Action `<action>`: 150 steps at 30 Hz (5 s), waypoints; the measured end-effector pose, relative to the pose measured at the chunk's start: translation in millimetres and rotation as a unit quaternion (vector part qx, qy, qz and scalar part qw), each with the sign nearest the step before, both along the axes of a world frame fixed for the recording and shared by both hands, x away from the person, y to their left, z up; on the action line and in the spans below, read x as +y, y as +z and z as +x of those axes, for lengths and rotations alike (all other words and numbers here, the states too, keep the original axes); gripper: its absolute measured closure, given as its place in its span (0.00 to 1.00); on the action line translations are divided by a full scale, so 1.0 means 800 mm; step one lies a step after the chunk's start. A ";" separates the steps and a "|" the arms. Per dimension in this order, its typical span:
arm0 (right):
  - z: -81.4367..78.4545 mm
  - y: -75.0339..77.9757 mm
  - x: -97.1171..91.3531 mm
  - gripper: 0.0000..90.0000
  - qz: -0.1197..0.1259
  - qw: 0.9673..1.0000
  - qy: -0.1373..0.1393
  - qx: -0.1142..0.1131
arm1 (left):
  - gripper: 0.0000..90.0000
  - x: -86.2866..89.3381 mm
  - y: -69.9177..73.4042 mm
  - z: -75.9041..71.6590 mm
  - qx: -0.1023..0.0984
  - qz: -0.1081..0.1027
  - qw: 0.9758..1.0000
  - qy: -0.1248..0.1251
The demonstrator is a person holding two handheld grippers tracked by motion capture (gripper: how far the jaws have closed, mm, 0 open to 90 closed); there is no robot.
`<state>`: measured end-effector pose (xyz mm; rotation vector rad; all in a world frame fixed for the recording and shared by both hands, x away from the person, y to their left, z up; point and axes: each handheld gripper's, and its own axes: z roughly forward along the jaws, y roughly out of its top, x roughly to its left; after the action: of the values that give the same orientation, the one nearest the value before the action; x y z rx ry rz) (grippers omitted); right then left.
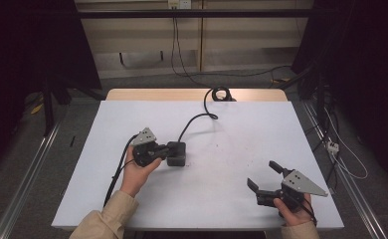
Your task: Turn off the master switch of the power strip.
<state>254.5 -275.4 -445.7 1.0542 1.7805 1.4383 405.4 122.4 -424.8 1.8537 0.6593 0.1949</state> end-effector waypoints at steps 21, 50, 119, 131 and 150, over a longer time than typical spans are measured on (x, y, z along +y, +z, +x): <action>0.000 0.000 -0.001 0.05 0.001 1.000 0.000 -0.001 | 1.00 0.001 -0.001 -0.002 0.005 0.021 1.000 0.001; 0.000 0.000 0.000 0.05 0.001 1.000 0.002 -0.001 | 1.00 0.001 -0.005 -0.001 0.008 0.037 0.999 0.009; -0.002 0.000 0.001 0.05 0.000 1.000 0.002 0.000 | 1.00 -0.003 -0.005 -0.003 -0.018 0.066 0.998 0.015; -0.003 0.000 0.001 0.05 -0.001 1.000 0.002 -0.001 | 1.00 -0.005 -0.003 -0.006 -0.020 0.072 0.997 0.016; -0.003 0.000 0.001 0.05 -0.001 1.000 0.001 0.001 | 1.00 -0.007 -0.003 -0.008 -0.030 0.085 0.996 0.018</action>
<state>251.9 -274.7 -445.8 1.0532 1.7840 1.4382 398.9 117.0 -426.9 1.9911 0.6512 0.3383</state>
